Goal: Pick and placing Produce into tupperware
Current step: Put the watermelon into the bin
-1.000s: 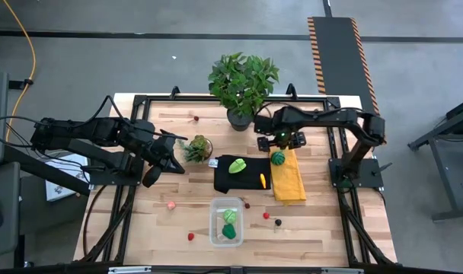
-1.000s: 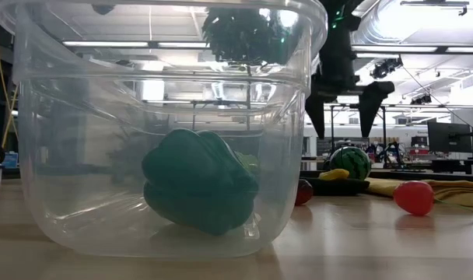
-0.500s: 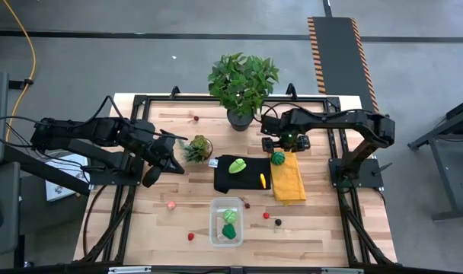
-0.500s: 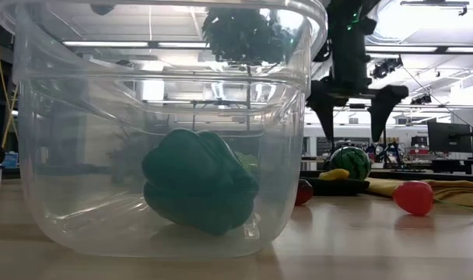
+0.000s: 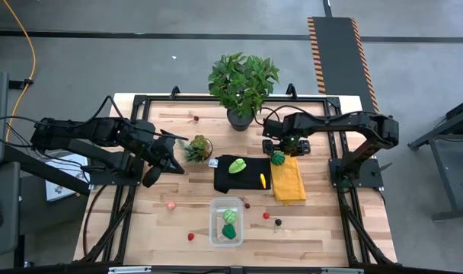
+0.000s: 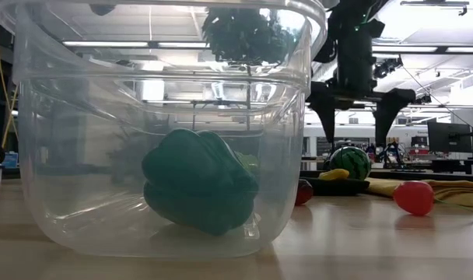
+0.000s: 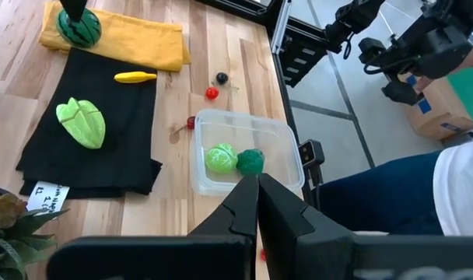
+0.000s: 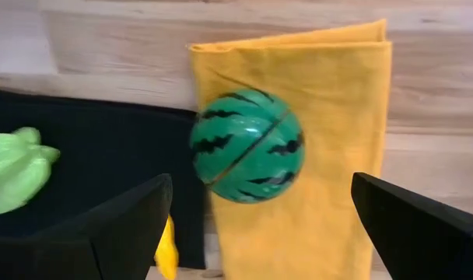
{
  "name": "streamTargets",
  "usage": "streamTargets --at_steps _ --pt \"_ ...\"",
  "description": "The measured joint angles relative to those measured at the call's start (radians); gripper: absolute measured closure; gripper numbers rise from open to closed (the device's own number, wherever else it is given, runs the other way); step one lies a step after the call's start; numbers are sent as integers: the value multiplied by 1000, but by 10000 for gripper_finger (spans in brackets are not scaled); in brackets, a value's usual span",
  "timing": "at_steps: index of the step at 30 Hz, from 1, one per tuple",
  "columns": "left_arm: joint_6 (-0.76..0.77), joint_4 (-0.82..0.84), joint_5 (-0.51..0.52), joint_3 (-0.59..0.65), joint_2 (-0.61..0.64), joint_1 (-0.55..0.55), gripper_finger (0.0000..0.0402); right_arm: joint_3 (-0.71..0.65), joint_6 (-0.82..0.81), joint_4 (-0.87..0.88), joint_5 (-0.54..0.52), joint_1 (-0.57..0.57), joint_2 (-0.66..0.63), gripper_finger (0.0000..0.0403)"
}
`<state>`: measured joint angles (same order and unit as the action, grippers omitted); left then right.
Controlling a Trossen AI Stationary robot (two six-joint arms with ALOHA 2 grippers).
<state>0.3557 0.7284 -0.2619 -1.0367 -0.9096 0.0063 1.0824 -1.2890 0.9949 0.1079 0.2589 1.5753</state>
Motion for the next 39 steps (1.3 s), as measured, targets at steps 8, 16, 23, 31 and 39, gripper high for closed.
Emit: streamTargets --at_steps 8,16,23,31,39 --pt "0 0 0 0 0 0 401 -50 -54 -94 7 -12 0 18" --pt "0 0 0 0 0 0 401 -51 -57 -105 1 -8 9 18" --pt "0 5 0 0 0 0 401 -51 -51 -143 19 -8 69 18" --pt "0 7 0 0 0 0 401 -51 -47 -140 21 -8 89 18" --pt "-4 7 0 0 0 0 401 -51 -42 -139 17 -2 89 40"
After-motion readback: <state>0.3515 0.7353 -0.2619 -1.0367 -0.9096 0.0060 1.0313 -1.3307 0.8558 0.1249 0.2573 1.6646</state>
